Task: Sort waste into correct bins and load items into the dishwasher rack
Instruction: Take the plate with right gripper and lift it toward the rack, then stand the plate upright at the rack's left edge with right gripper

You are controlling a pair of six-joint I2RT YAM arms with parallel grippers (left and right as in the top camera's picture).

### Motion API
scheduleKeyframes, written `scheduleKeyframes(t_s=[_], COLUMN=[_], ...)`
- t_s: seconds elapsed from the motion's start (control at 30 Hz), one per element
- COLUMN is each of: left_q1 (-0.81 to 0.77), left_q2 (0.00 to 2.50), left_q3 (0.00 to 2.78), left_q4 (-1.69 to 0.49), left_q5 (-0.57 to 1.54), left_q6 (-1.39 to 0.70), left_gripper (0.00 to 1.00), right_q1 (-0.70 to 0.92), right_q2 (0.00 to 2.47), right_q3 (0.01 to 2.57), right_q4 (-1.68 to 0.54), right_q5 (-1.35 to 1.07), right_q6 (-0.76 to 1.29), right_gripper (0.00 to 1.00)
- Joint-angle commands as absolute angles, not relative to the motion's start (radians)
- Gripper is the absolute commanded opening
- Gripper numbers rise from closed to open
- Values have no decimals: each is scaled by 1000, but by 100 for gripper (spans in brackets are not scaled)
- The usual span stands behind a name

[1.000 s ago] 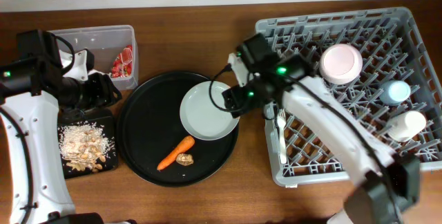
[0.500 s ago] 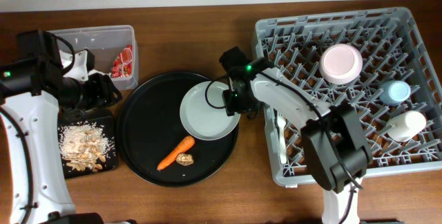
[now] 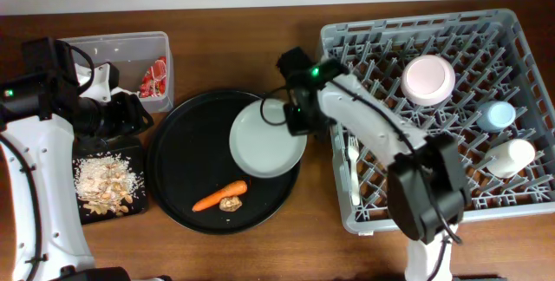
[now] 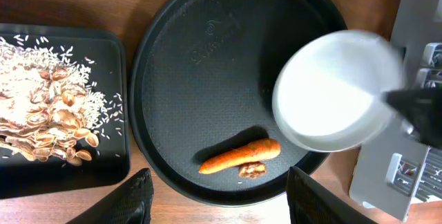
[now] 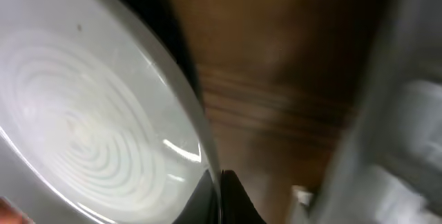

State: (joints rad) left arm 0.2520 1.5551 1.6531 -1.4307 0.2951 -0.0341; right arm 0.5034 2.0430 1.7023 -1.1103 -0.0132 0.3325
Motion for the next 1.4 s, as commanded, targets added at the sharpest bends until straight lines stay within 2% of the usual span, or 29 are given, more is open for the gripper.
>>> scheduleKeyframes(t_s=[0.0, 0.17, 0.23, 0.27, 0.3, 0.7, 1.03, 1.37], left_q1=[257, 257, 257, 257, 257, 257, 257, 257], left_q2=[1550, 1550, 1550, 1550, 1550, 1550, 1550, 1550], left_q3=[1663, 1663, 1663, 1663, 1663, 1663, 1663, 1663], left_q4=[-1433, -1441, -1442, -1441, -1441, -1445, -1445, -1445], left_q5=[298, 299, 299, 299, 299, 299, 299, 299], left_q6=[-14, -14, -14, -15, -15, -15, -14, -14], left_gripper=[61, 62, 62, 61, 61, 62, 61, 62], right_q1=[455, 424, 423, 423, 423, 407, 390, 392], right_q2=[1882, 1781, 1776, 1780, 1787, 1982, 2016, 2019], right_q3=[1866, 1922, 1922, 1919, 1917, 1916, 1916, 1916], right_q4=[-1196, -1283, -1359, -1430, -1468, -1451, -1455, -1455], right_q5=[202, 585, 849, 1009, 1075, 1086, 1200, 1053], right_q6=[327, 336, 477, 621, 694, 706, 712, 713], right_gripper=[4, 4, 4, 4, 4, 4, 4, 4])
